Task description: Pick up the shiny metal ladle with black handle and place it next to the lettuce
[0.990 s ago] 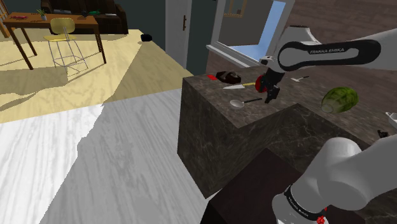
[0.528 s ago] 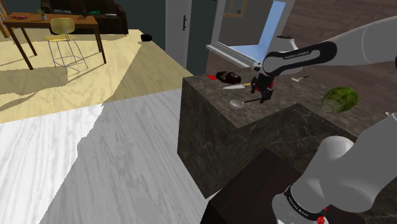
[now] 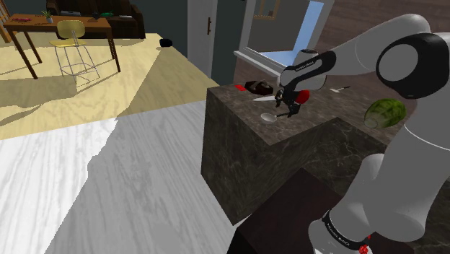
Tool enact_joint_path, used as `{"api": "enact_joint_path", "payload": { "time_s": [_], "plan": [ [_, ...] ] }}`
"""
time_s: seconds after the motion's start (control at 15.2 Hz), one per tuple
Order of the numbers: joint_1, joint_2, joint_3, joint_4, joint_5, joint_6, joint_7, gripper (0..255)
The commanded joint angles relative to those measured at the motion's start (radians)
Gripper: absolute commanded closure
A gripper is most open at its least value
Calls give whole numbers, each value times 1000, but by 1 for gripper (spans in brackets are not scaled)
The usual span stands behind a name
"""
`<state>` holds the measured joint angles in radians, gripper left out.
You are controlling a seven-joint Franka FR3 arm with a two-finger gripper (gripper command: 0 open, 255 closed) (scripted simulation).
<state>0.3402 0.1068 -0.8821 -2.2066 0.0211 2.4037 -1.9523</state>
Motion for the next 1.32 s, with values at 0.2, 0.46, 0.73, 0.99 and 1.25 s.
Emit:
{"api": "enact_joint_path", "payload": {
  "time_s": [0.2,0.46,0.73,0.99,1.25],
  "plan": [
    [-33,85,29,-6,100,63,-73,0],
    [-35,85,30,-6,99,63,-72,0],
    [-35,85,30,-6,99,63,-72,0],
    [-35,85,30,-6,99,63,-73,255],
    [-36,90,33,-3,104,63,-74,255]
  ]
}}
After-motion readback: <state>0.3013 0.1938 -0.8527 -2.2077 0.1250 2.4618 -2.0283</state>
